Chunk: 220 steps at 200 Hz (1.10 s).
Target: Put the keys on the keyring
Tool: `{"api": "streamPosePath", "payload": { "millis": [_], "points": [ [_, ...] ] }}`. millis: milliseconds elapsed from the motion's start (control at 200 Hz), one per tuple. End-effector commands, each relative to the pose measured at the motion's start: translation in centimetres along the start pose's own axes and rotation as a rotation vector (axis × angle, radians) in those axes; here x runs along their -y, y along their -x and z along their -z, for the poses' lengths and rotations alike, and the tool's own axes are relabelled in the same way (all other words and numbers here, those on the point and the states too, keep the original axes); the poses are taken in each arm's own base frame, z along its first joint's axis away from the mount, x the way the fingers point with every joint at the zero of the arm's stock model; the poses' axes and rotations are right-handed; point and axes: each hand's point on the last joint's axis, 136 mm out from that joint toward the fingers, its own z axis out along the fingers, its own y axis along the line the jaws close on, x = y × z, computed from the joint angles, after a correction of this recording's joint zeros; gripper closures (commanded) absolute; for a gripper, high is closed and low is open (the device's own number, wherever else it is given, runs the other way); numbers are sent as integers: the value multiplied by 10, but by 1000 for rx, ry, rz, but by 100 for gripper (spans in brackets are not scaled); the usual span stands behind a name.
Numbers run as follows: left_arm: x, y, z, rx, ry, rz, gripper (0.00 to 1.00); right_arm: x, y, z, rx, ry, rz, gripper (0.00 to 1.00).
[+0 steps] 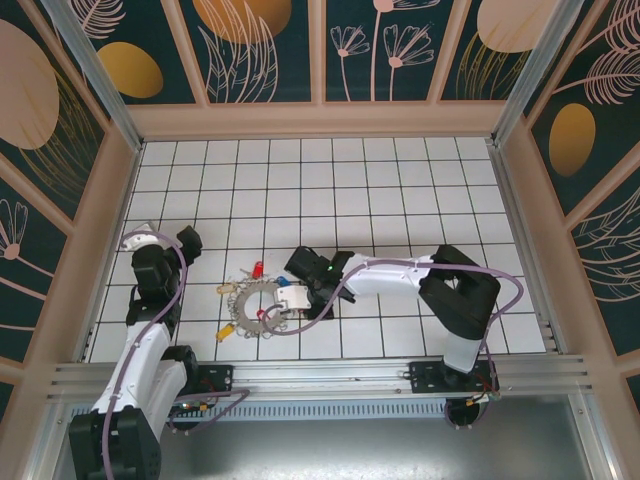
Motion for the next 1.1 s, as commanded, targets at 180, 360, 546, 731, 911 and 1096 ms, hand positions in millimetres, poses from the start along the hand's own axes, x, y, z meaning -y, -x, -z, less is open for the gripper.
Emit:
{"api": "streamPosePath", "payload": {
  "millis": [180,360,546,731,911,1096],
  "points": [
    [-33,-8,-3,-22,187,116,1,-39,-51,7,-155,148,-111,90],
    [-22,2,-7,18,130,164,1,-51,-72,15,-199,199,-135,82],
    [-17,21,-7,123,95,125,1,-54,-86,33,-181,188,-198,82],
    [-14,26,-11,177,75,23,1,-54,-93,66,-109,153,-226,71],
    [-5,23,-13,174,45,-90,1,4,-48,161,301,-145,-227,1],
    [17,15,-8,196,-56,-226,1,76,-49,314,664,-787,-327,1]
  ]
}}
